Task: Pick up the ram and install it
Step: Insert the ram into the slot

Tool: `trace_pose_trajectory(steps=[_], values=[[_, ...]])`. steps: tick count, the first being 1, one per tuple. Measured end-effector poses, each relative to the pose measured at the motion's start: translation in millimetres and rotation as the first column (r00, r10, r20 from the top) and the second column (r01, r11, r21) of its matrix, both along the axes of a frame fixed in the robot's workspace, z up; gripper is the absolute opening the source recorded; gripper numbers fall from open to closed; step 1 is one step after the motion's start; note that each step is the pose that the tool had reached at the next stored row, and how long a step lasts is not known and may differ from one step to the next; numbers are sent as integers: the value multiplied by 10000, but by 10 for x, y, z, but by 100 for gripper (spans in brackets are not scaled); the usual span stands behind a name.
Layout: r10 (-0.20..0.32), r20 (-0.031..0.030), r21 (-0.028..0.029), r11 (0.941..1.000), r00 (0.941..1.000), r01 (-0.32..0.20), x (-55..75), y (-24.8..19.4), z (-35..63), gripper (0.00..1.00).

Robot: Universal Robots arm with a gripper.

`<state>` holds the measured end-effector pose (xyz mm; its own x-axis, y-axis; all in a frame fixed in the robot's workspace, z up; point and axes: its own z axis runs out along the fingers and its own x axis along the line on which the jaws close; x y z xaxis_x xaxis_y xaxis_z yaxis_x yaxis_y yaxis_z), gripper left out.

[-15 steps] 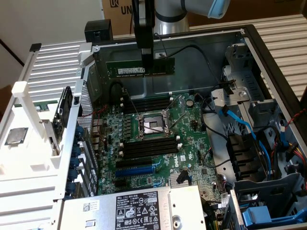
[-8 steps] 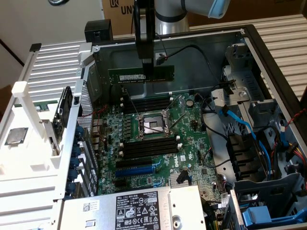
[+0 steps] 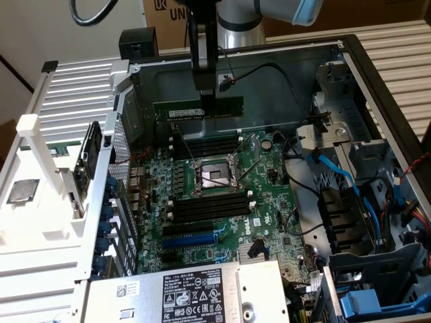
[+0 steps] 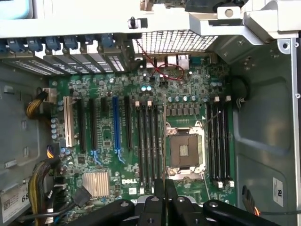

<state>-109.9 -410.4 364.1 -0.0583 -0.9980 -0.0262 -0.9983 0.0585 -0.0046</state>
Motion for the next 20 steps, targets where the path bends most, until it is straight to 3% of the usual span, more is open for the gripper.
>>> trace_pose_trajectory(steps=[6,20], values=[[196,-1,26,9998,9998,-196,0,0,-50,13],[196,-5,25,9998,9998,-196,6,42,-324,13]])
